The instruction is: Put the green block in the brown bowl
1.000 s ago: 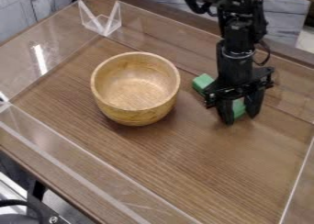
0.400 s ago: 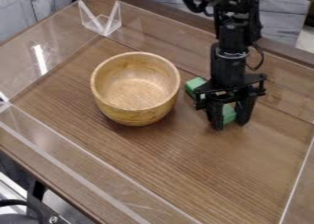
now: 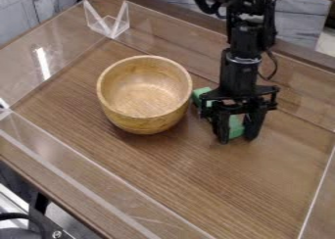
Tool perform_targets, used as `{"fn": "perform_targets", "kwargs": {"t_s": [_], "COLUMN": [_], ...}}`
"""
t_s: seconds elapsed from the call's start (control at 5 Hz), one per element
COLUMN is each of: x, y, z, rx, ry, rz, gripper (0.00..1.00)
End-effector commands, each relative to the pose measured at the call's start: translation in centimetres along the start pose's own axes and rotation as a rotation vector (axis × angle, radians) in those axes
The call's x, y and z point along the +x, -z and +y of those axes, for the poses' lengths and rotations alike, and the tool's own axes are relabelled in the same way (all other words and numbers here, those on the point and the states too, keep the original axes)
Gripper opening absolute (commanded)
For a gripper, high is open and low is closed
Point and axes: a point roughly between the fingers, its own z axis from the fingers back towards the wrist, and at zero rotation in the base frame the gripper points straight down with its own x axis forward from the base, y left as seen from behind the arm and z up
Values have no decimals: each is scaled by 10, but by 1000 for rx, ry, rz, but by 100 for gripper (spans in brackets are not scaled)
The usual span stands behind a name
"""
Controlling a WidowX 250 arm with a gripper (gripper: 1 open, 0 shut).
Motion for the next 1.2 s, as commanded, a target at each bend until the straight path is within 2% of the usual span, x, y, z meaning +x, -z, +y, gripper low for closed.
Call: {"fn": "perform_targets", "kwargs": {"t_s": [0.0, 0.2, 0.4, 1.0], "x": [-1, -5, -9, -12], "y": [-35, -42, -51, -66], "z": [-1, 4, 12, 35], "rx": [-53, -31, -21, -28], "ry": [30, 55, 82, 110], "rz": [-45, -28, -17, -3], "gripper": [0, 0, 0, 0]}}
